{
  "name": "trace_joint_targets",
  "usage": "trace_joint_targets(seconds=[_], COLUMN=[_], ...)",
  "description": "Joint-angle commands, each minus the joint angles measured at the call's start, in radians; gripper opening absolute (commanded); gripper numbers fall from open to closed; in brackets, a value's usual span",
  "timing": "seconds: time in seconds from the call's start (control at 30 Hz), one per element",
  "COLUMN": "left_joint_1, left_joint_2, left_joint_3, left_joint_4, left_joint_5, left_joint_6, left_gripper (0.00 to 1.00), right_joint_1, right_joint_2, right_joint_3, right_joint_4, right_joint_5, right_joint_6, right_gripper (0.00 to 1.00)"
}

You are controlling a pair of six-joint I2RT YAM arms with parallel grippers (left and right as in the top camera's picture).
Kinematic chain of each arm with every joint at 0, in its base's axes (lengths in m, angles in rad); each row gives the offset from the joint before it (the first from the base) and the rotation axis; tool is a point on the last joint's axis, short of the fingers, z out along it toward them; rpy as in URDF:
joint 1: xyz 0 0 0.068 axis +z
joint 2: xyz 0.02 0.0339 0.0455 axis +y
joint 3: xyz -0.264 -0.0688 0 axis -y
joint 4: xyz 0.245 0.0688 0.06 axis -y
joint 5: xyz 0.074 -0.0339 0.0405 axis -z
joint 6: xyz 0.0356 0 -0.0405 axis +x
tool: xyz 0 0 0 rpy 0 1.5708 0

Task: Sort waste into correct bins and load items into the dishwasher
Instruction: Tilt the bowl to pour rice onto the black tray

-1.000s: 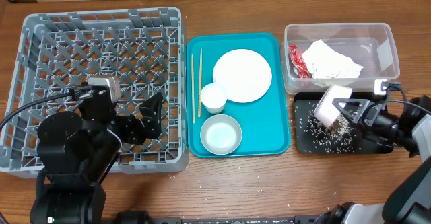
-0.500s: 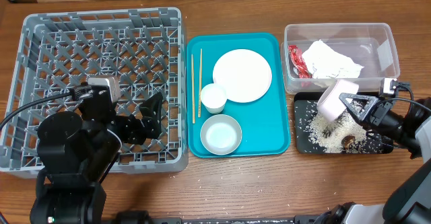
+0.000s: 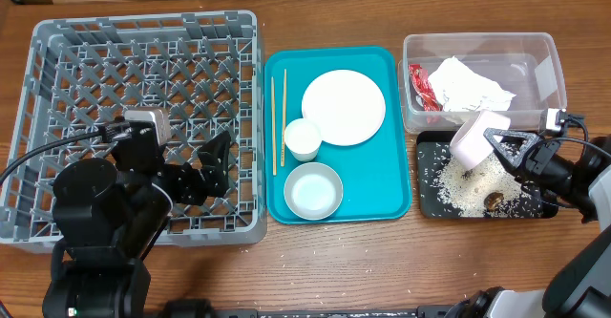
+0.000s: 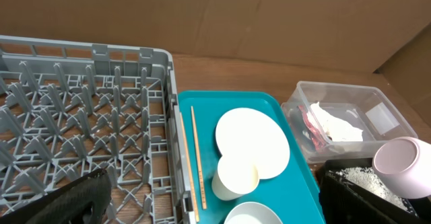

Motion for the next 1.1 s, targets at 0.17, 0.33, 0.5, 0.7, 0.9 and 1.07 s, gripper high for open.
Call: trace_joint_targets(seconds=[0.17,0.33,0.5,0.7,0.9,1.07], left_joint_1=[0.010,0.010,0.010,0.010,0.010,0.010], left_joint_2=[-0.001,-0.001,-0.001,-0.001,-0.001,-0.001], left_joint_3=[0.021,0.021,0.021,0.021,0.021,0.021], left_joint_4=[0.001,0.001,0.001,0.001,0.001,0.001], left_joint_5=[0.014,0.014,0.014,0.014,0.014,0.014], left_joint_6=[-0.014,-0.014,-0.014,-0.014,-0.014,-0.014], left_gripper=[1.00,1.00,1.00,1.00,1.00,1.00], right_joint_1=[-0.003,-0.003,-0.003,-0.003,-0.001,-0.001], right_joint_2=[-0.030,-0.031,-0.031,-0.031,-0.048,-0.090], right_joint_3=[-0.002,-0.002,-0.002,0.001,0.026,0.072], right_joint_4=[0.003,-0.010,-0.016,-0.074,-0.107,-0.156], right_joint_5=[-0.027,-0.001,0.010,0.073,0.088,0.154], right_joint_6=[0.061,0.078,0.079,0.074,0.031,0.033], right_gripper=[0.04,0.04,0.04,0.04,0.04,0.04])
